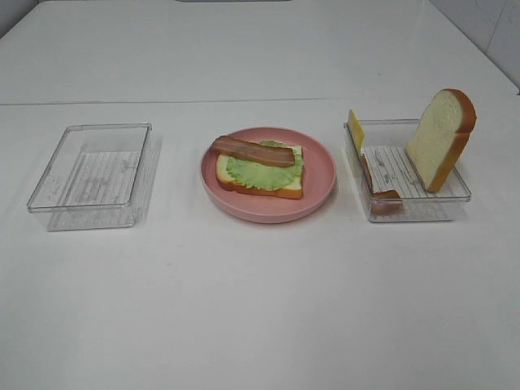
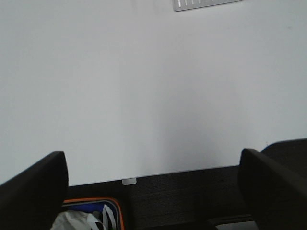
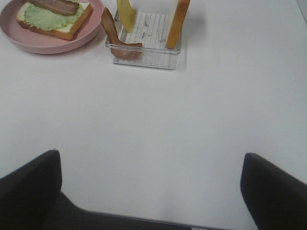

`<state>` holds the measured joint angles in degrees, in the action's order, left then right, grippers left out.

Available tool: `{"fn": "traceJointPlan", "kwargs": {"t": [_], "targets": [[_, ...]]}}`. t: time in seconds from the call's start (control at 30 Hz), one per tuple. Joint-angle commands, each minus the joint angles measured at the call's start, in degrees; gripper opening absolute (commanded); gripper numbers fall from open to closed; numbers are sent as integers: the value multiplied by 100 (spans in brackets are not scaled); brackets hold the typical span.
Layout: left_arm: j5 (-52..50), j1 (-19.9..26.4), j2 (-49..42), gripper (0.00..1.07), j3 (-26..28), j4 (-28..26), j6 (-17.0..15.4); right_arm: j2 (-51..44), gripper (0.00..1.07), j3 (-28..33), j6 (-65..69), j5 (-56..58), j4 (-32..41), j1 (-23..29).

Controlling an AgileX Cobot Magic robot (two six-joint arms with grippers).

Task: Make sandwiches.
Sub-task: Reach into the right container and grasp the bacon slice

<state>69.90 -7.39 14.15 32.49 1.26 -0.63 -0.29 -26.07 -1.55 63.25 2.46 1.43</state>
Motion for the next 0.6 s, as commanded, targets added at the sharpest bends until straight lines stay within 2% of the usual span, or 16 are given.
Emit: {"fn": "traceJointPlan", "kwargs": {"t": [0.03, 0.1, 0.6], "targets": [[-138, 11, -149, 88, -29, -246, 149, -189, 99, 11, 23, -17, 23, -6], [-292, 11, -258, 88, -57, -361, 235, -189, 99, 11, 23, -17, 23, -6], [-831, 11, -321, 88, -281, -493, 275, -189, 99, 11, 23, -17, 23, -6]]}}
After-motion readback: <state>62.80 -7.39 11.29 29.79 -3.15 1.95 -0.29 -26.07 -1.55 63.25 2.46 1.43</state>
